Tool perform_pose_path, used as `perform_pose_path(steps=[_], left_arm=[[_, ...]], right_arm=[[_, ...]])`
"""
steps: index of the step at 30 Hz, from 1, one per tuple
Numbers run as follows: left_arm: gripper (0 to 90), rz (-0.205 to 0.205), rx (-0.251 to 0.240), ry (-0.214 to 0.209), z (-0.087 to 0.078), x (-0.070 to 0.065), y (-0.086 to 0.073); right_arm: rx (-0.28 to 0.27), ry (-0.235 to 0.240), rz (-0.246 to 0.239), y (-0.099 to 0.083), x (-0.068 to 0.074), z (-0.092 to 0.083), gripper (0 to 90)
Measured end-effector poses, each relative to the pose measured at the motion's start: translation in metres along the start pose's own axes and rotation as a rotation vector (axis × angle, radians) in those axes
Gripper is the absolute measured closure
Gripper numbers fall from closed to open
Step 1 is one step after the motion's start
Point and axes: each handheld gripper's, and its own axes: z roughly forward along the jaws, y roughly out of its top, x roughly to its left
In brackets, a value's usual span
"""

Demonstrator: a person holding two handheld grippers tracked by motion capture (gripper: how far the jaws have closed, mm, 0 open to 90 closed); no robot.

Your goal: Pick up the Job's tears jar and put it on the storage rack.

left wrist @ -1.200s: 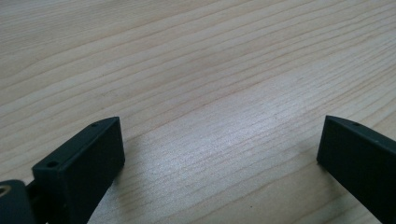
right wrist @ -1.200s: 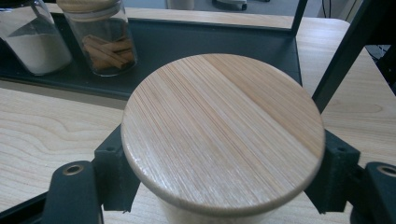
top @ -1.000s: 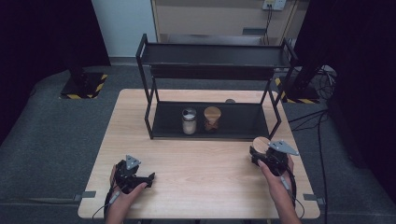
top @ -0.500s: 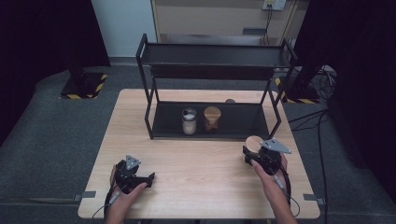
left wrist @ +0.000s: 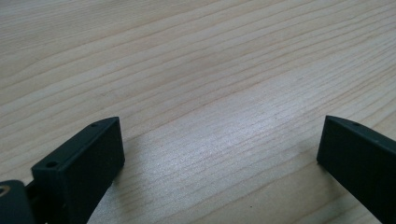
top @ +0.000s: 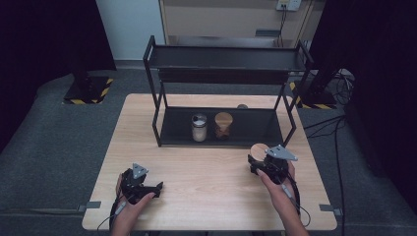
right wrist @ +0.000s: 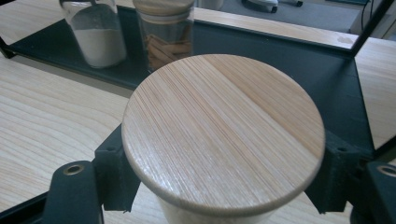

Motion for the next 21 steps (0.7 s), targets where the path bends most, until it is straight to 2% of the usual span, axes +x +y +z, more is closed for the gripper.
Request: perform_pose_path(steps=[10,14,21], left_arm=[[0.0,-0.001,0.0,0.001,0.0,0.0,0.0],[0.0,-0.001,0.001,0.001,0.0,0.0,0.0],[0.0,-0.001,0.001,0.0,0.0,0.0,0.0]], right_arm=[[0.0,0.053,-0.021,0.01,0.004,0.016,26.1],[-0.01,0.081,-0.014,0.015,0.003,0.022,26.1],[-0.014,0.104,-0.034,0.02,0.005,0.026,26.1]])
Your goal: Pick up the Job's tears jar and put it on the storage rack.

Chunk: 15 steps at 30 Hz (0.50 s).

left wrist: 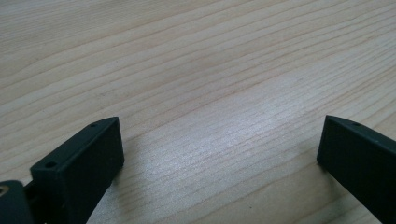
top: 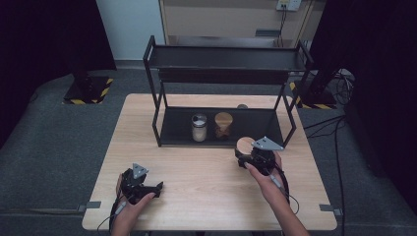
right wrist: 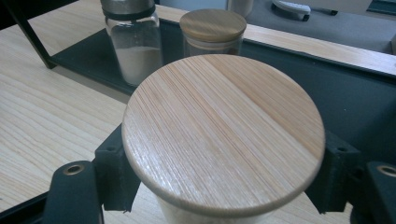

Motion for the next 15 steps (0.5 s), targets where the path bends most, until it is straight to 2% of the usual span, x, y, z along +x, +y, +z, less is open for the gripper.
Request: perform_pose_path(steps=[9,15], left_arm=[[0.0,0.0,0.0,-0.001,0.0,0.0002,0.0],[0.0,-0.001,0.0,-0.001,0.0001,0.0003,0.0]], right_arm=[[0.005,-0.006,0.032,-0.0048,-0.002,-0.0011,26.1],[0.005,-0.009,0.037,-0.0003,-0.0024,-0.0017,26.1]])
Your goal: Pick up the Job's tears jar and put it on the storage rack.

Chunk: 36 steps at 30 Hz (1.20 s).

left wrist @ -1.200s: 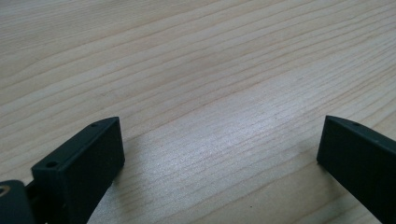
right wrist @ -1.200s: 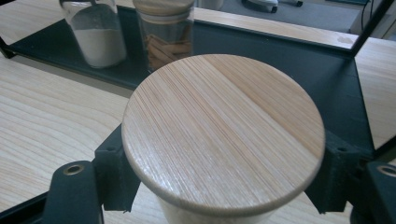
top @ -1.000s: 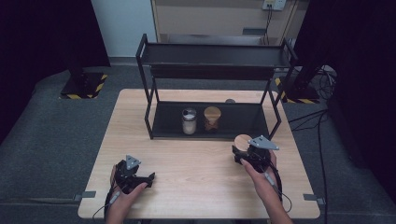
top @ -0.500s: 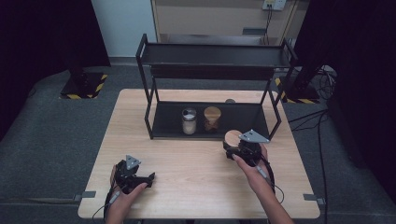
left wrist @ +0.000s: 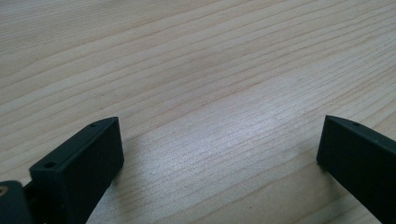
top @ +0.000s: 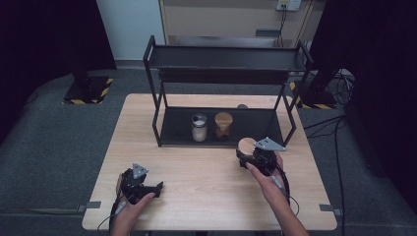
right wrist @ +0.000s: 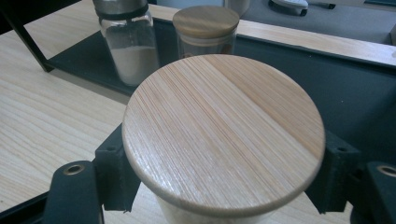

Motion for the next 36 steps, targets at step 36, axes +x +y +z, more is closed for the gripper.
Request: perform_pose_path(steps=[36], left_arm=[[0.0,0.0,0.0,0.0,0.0,0.0,0.0]], right_arm=[[-0.006,-0.057,-0.016,0.037,-0.003,0.034,26.1]])
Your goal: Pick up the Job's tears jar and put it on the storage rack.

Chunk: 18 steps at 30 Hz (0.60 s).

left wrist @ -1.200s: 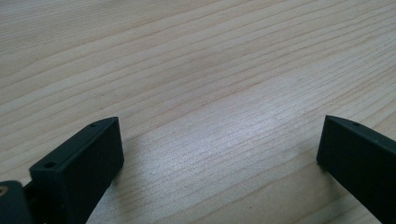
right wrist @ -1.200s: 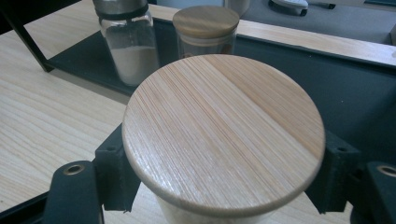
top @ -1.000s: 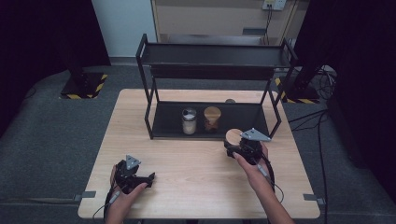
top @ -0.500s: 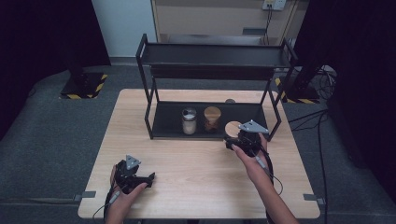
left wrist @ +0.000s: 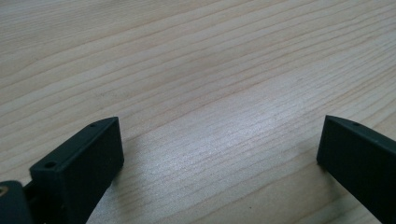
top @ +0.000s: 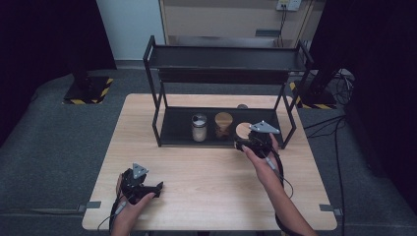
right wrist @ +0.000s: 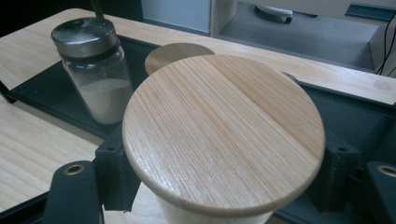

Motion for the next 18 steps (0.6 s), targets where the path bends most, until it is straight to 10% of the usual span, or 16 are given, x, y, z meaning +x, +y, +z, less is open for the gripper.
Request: perform_pose_path(steps=[18], left_arm=[[0.0,0.0,0.0,0.003,0.0,-0.001,0.0]], right_arm=[[0.005,-0.052,0.02,0.013,-0.015,0.019,26.1]])
